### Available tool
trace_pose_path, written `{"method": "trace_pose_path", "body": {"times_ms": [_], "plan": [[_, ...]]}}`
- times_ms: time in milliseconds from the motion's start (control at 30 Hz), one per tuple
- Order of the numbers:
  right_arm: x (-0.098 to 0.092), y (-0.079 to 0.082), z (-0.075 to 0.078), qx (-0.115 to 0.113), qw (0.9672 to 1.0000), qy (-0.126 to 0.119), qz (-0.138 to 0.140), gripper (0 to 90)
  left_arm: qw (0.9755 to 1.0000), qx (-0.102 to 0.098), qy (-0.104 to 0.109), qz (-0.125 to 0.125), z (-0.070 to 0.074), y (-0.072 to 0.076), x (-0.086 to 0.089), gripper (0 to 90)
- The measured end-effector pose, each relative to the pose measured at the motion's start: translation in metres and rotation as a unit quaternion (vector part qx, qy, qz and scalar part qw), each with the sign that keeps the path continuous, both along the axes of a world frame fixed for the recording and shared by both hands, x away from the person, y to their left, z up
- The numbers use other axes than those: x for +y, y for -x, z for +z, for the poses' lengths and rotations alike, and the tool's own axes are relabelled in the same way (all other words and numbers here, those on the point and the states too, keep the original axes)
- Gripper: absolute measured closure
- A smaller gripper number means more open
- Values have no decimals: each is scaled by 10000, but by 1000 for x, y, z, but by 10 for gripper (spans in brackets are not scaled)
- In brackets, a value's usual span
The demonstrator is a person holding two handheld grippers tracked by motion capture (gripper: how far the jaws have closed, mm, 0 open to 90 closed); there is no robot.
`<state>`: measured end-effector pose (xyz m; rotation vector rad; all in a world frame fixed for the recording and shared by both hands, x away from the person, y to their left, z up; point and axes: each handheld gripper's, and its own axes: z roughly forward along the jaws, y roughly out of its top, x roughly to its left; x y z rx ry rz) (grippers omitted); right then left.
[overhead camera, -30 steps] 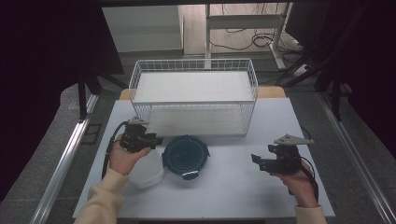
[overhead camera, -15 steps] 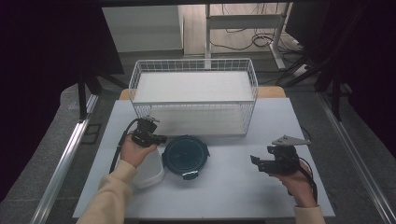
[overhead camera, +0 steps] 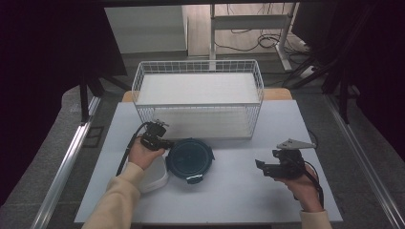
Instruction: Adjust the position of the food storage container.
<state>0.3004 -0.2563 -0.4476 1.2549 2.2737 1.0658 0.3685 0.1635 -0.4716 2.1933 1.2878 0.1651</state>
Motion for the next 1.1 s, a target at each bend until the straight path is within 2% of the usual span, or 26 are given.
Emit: {"method": "trace_pose_path", "body": {"times_ms": [167,600,700,733,967,1100], "plan": [[0,0,1,-12,10000,-1,10,221,9998,-34,-172,-61,1,0,-5,900],[4,2,2,-6,10000,11,82,222,9991,29,-167,-381,3,5,-27,900],[4,2,2,-8,10000,12,82,223,9992,36,-117,-381,4,7,-32,900],[5,1,1,-2,10000,17,77,223,9988,43,-123,-463,5,8,-35,900],[8,2,1,14,9999,11,162,223,9980,41,-134,-615,5,13,-49,900],[9,3,2,7,9998,5,189,223,9978,76,-57,-653,4,16,-57,900]]}}
